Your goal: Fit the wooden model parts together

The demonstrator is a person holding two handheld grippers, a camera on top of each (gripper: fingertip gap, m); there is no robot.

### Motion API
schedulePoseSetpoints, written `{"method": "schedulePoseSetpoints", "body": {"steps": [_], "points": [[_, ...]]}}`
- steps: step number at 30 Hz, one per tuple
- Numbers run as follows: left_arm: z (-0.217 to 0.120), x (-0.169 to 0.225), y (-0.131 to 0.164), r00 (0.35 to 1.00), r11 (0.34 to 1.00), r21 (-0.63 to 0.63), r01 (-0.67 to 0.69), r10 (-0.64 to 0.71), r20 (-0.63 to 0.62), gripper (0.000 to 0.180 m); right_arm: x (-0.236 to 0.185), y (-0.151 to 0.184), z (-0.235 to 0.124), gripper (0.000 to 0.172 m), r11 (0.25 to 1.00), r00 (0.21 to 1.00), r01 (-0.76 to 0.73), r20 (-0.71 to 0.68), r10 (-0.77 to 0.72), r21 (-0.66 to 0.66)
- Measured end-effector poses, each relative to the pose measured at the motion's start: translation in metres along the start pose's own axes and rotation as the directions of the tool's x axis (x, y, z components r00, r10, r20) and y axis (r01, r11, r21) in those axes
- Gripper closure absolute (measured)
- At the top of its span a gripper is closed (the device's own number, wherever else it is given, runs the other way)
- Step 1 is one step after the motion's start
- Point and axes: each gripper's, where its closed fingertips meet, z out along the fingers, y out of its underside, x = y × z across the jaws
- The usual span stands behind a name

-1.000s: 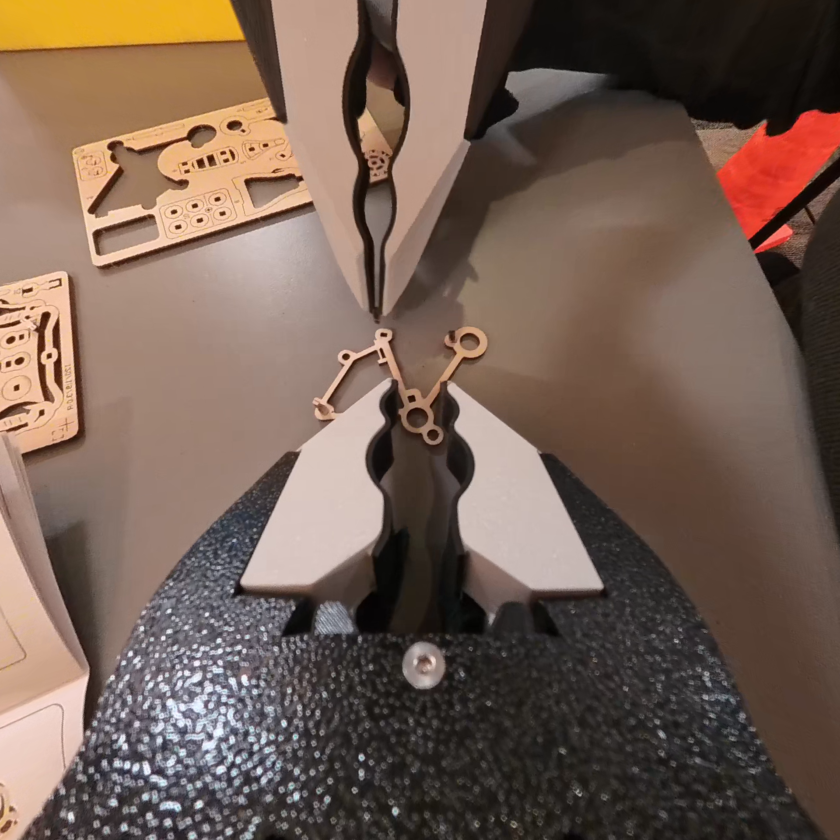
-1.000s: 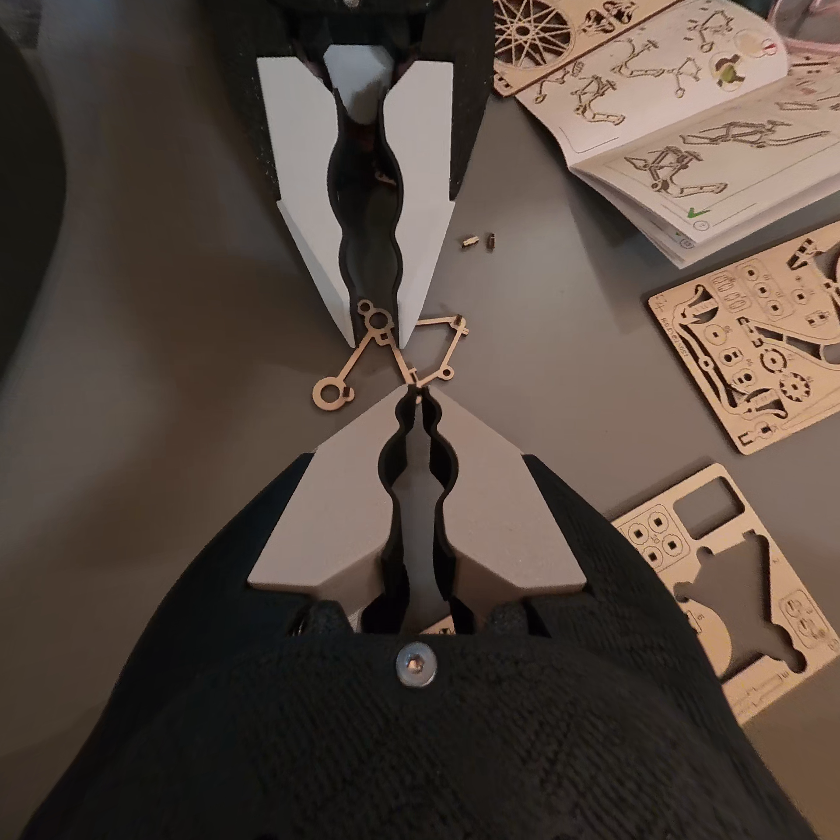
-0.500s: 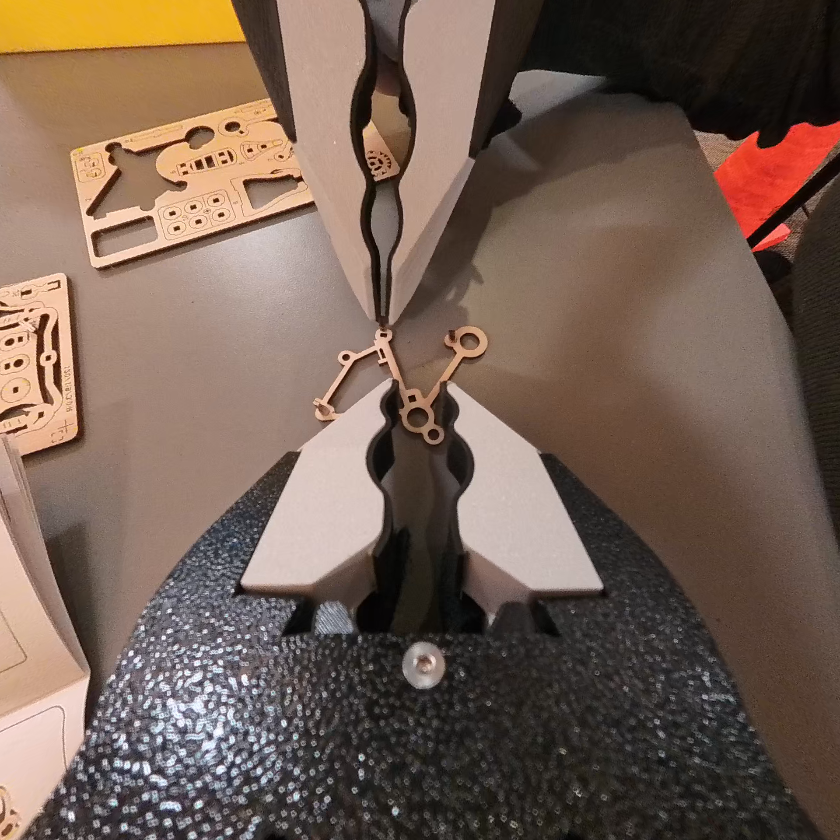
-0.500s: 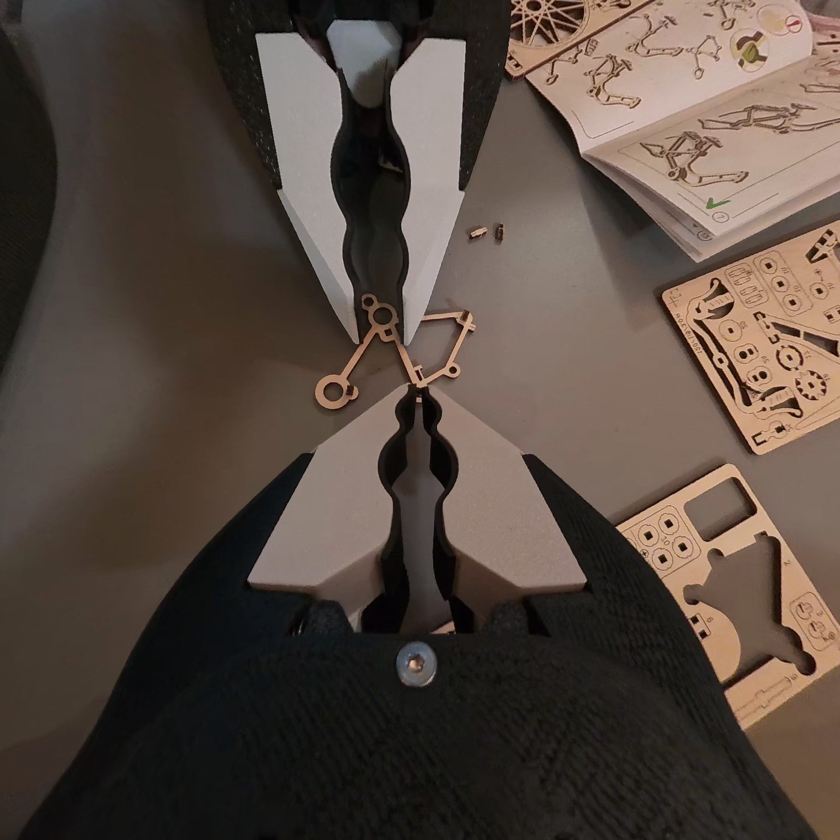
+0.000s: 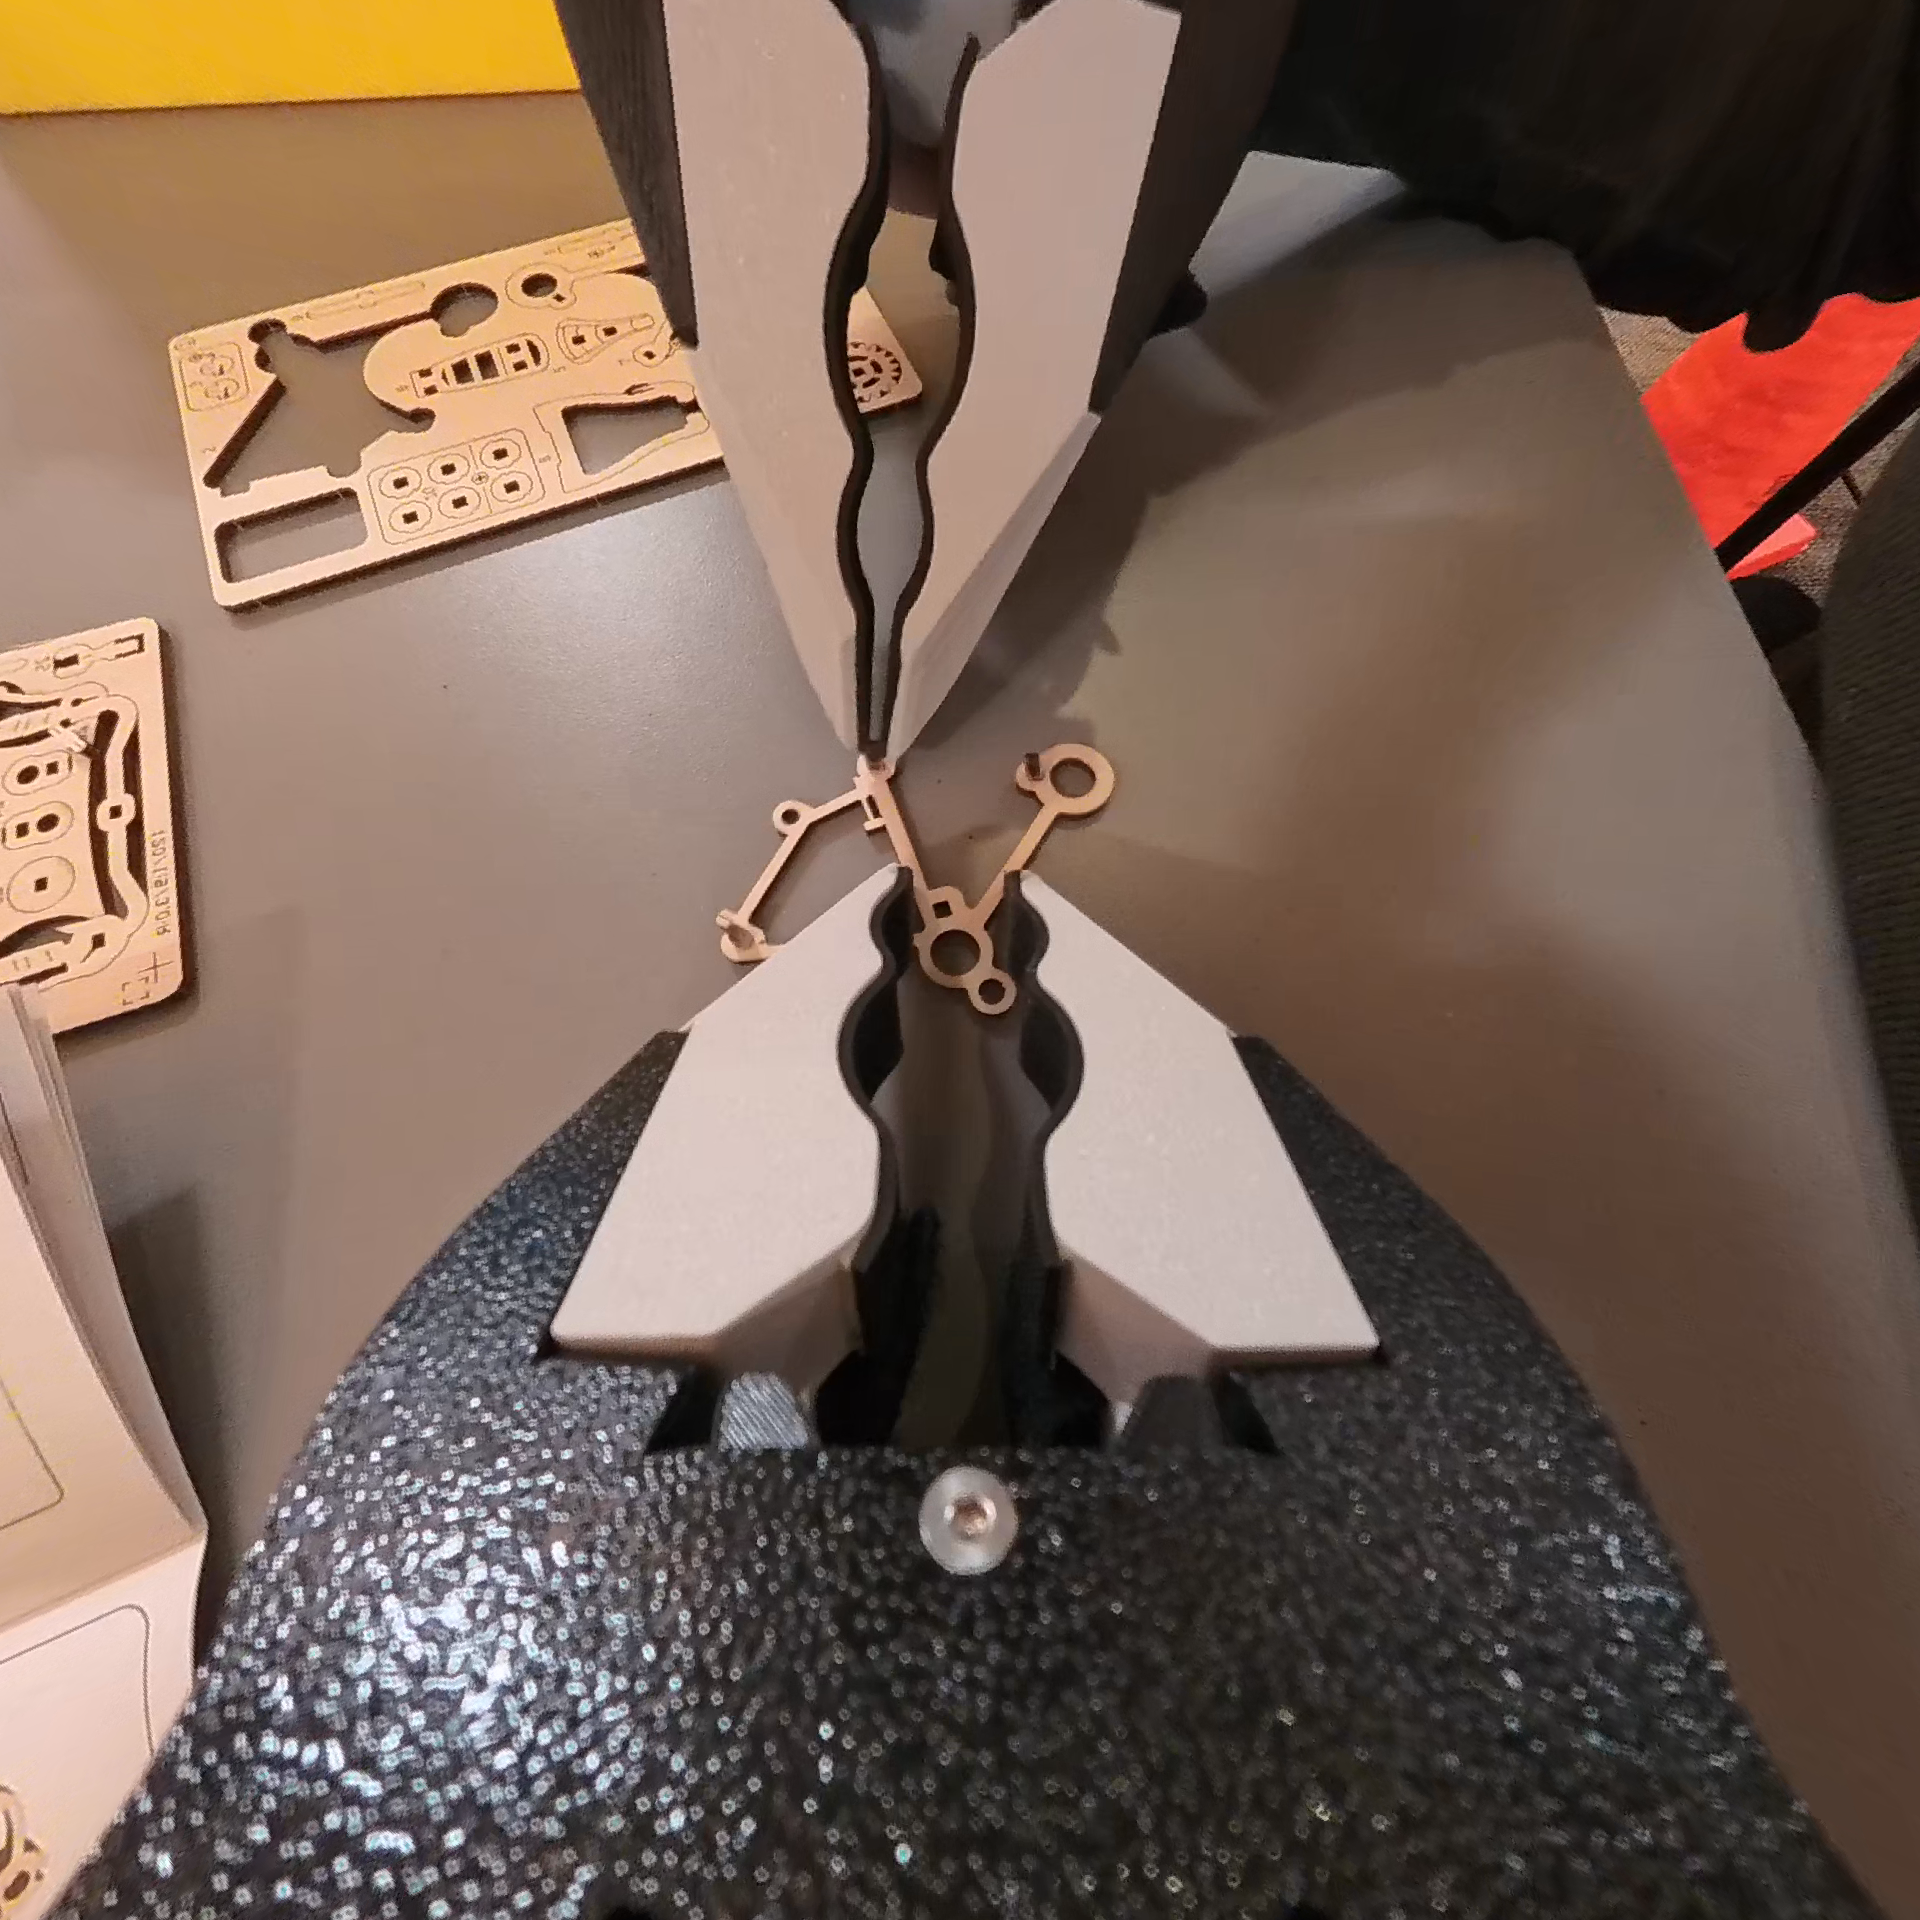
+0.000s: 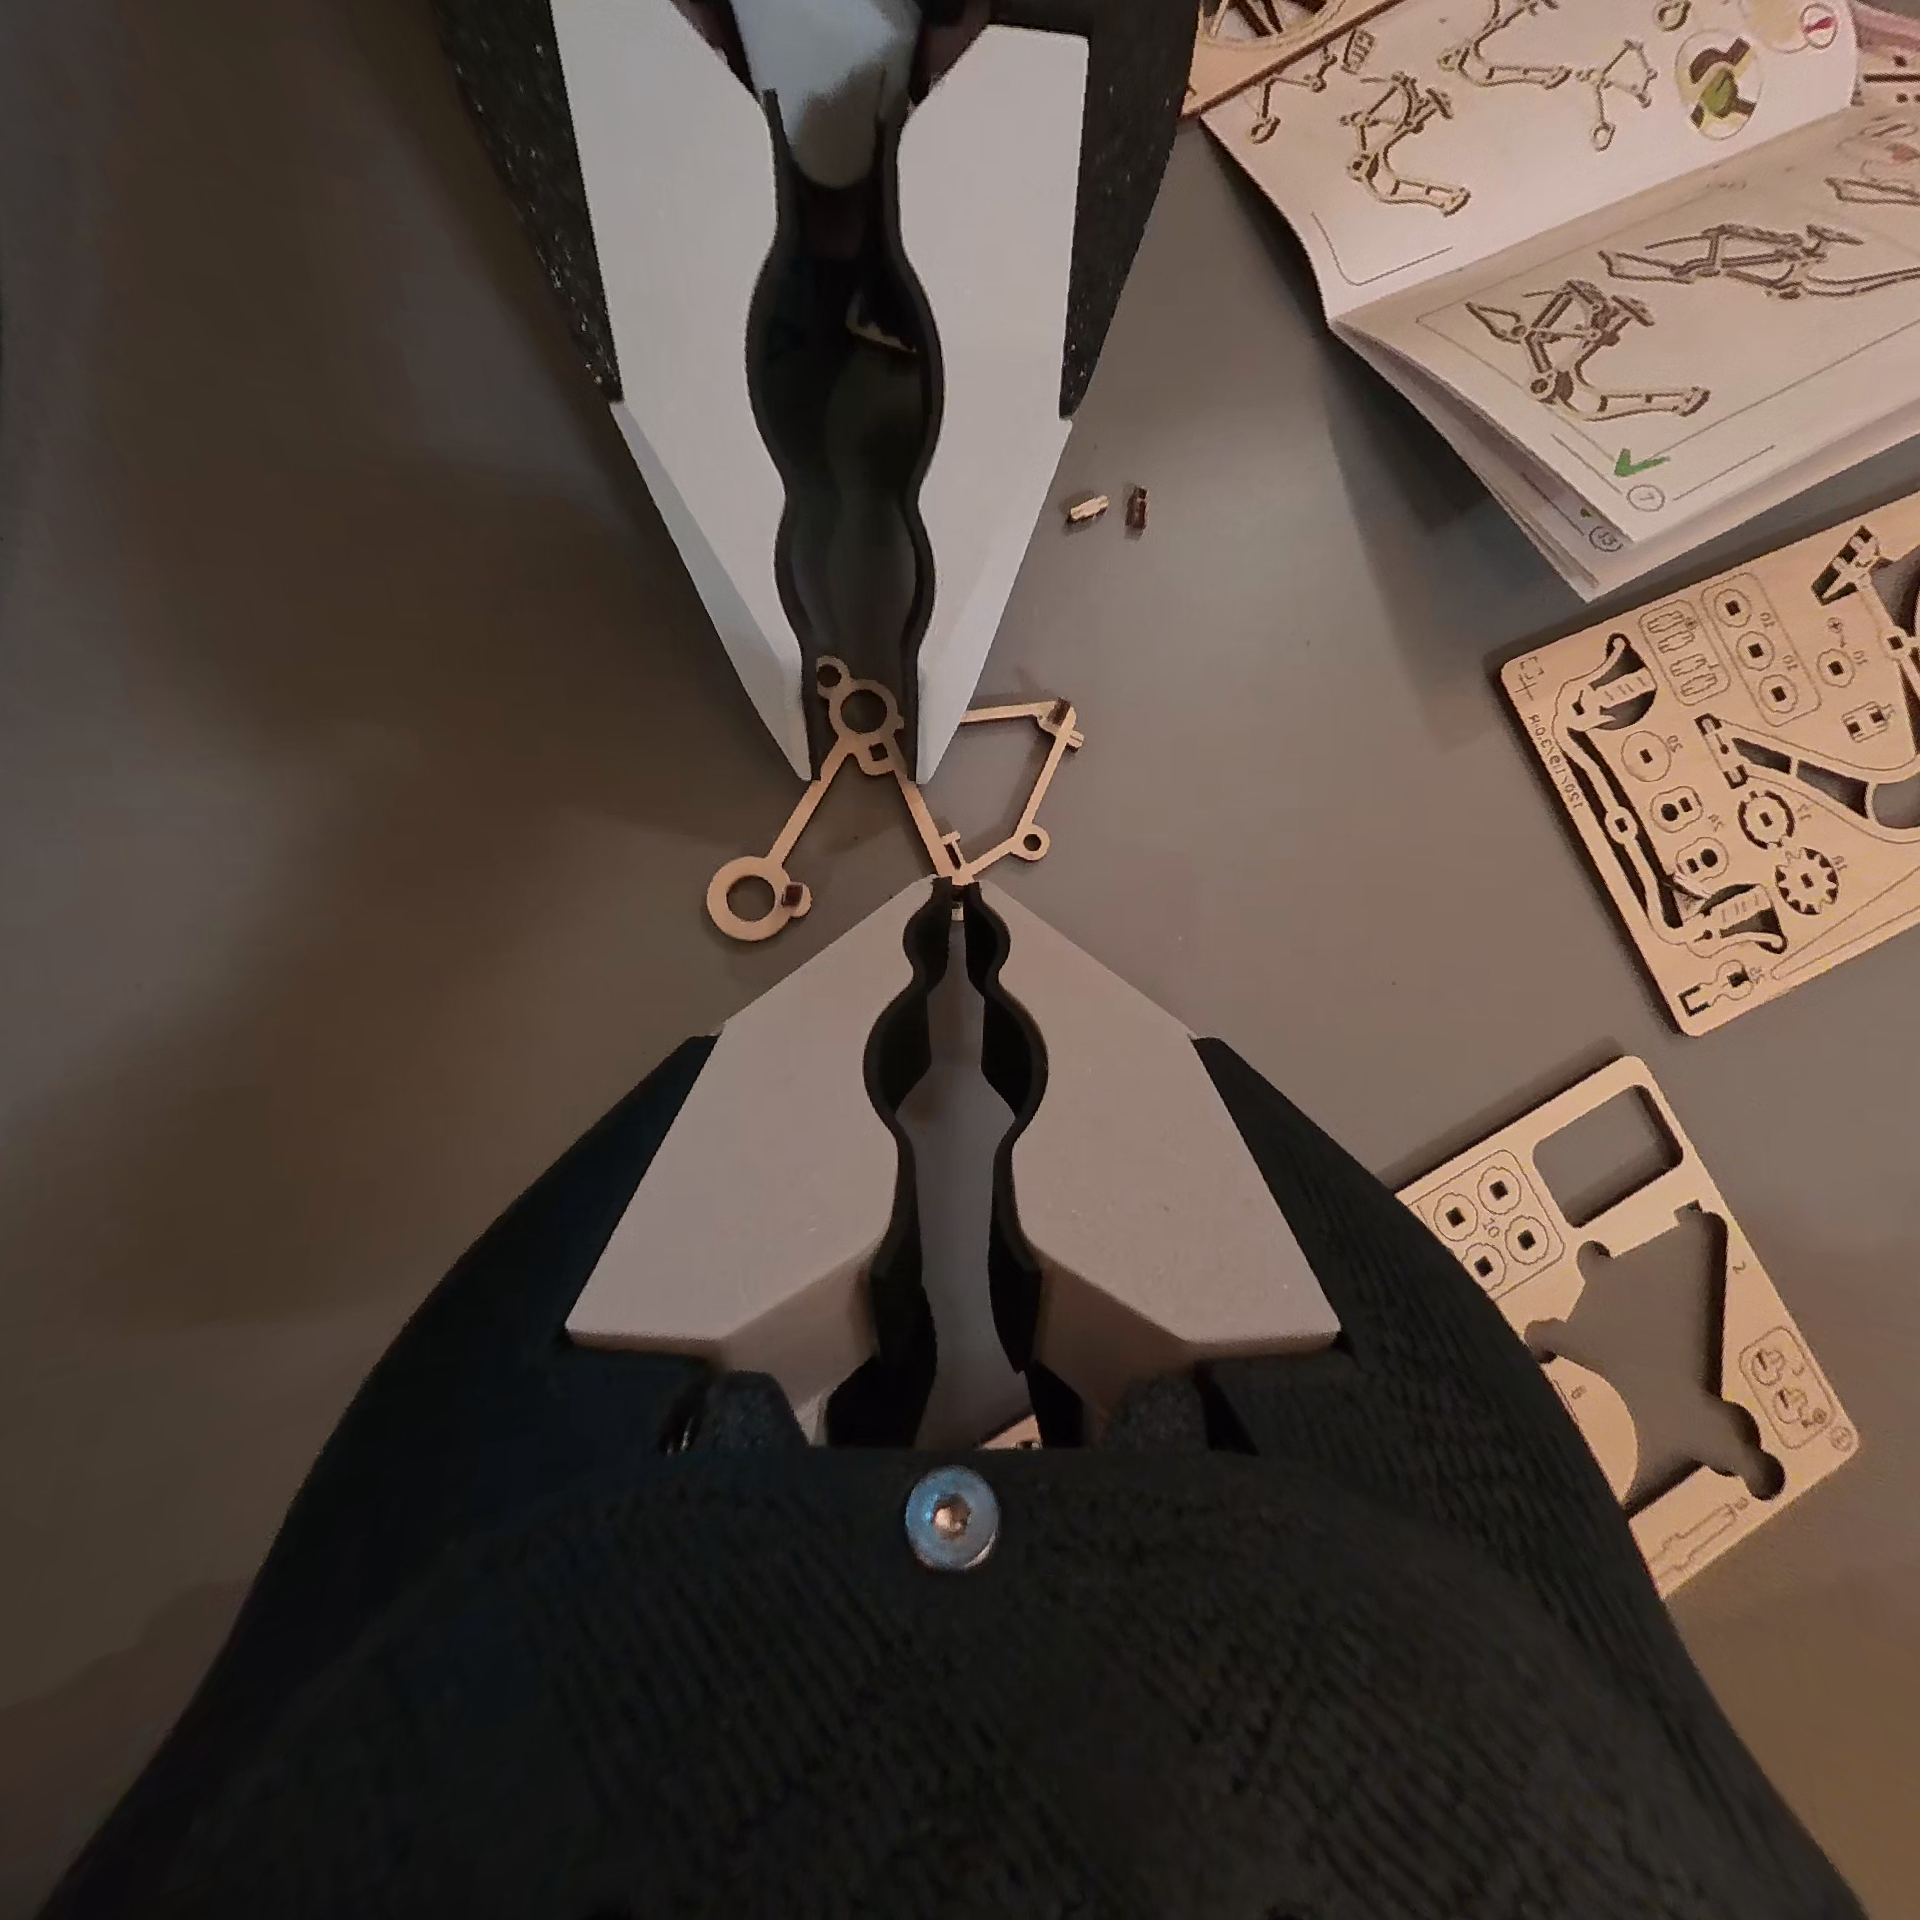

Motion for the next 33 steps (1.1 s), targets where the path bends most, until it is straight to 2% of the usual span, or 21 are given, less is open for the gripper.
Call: {"method": "schedulePoseSetpoints", "body": {"steps": [7, 24, 33], "points": [[0.0000, 0.0001, 0.0003, 1.000, 1.000, -0.002, 0.001, -0.001, 0.002, 0.166, -0.0002, 0.0002, 0.0028, 0.171, 0.999, 0.999, -0.034, -0.010, 0.034, -0.012], [-0.0005, 0.0009, 0.0006, 1.000, 1.000, -0.001, 0.004, -0.004, 0.001, 0.168, -0.0066, 0.0024, -0.0045, 0.170, 0.987, 0.996, -0.067, 0.072, 0.057, 0.147], [-0.0008, 0.0010, 0.0006, 1.000, 1.000, 0.000, 0.006, -0.006, 0.005, 0.168, -0.0068, 0.0033, -0.0047, 0.171, 0.992, 1.000, -0.010, -0.012, 0.012, 0.122]]}}
